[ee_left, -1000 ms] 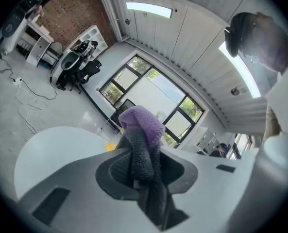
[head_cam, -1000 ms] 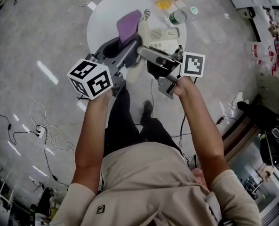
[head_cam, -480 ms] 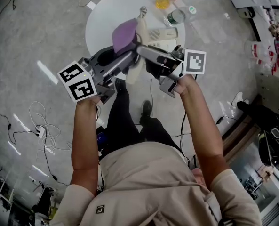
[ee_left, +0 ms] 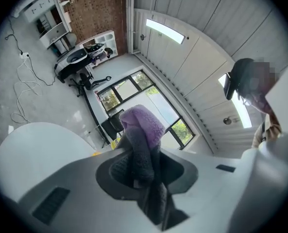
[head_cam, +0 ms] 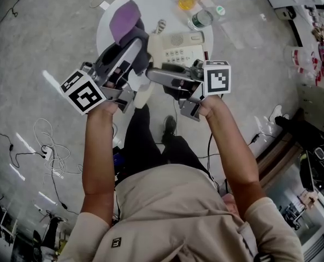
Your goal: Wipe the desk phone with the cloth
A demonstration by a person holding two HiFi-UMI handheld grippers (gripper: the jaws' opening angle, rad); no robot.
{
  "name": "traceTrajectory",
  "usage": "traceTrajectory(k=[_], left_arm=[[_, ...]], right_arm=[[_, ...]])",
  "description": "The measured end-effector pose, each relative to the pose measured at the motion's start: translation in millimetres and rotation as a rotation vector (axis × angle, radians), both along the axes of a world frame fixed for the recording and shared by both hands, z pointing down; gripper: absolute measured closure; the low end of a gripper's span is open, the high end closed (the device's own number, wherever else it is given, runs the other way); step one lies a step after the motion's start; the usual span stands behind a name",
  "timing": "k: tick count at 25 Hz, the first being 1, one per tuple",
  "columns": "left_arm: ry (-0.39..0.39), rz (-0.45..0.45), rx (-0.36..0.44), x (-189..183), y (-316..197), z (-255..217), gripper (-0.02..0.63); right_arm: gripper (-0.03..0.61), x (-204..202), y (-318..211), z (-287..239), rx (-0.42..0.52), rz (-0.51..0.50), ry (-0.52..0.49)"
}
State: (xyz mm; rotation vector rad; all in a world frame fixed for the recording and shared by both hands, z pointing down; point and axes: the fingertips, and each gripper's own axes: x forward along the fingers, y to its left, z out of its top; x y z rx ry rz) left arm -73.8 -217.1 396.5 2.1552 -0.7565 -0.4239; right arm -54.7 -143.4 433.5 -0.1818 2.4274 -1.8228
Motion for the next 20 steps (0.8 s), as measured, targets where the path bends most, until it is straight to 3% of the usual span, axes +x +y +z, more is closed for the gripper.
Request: traceTrajectory(k=[6, 13, 20], left_arm=[[-0.009, 0.057, 0.003, 8.2, 14.3, 2.4, 0.523], [0.02, 0.252, 0.028, 28.4, 52.1, -2.3, 0.523], [0.038, 0.236, 0.043, 19.9, 53.6, -7.3, 0.523]], right_arm=[[0.367, 6.9, -6.6, 1.8, 0.001, 0.045, 0.007], [0.367, 25.0, -26.3, -14.1, 0.045, 0.083, -0.011], [0.367, 12.7, -19.5, -17.1, 0.035, 0.059, -0.03]])
